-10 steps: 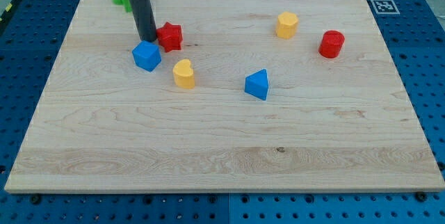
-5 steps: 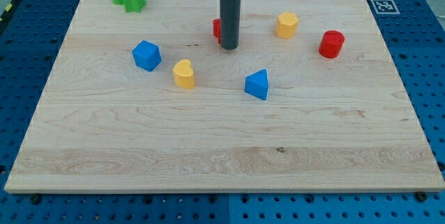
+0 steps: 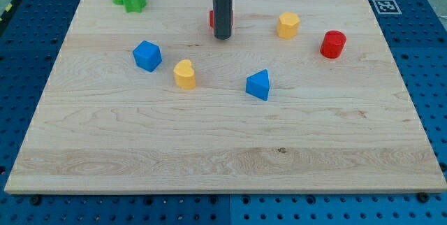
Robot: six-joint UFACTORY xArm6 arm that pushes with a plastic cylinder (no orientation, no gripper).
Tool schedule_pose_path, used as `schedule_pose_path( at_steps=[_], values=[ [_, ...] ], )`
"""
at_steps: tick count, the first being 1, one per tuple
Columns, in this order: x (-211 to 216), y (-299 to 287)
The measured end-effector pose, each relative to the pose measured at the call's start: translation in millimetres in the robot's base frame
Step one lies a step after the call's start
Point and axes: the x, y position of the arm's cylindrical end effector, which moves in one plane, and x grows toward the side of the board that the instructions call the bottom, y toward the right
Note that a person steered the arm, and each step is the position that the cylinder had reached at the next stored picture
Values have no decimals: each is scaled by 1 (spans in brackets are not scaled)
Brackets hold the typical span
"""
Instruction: Push the red star towards the top center
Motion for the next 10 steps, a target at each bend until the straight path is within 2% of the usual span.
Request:
schedule_pose_path(
  at_steps=[4, 5, 6, 8, 9, 10],
  values=[
    [-63, -11],
    [-40, 12],
    [-36, 33],
    [-83, 33],
    [-83, 38],
    [-44, 57]
  ],
)
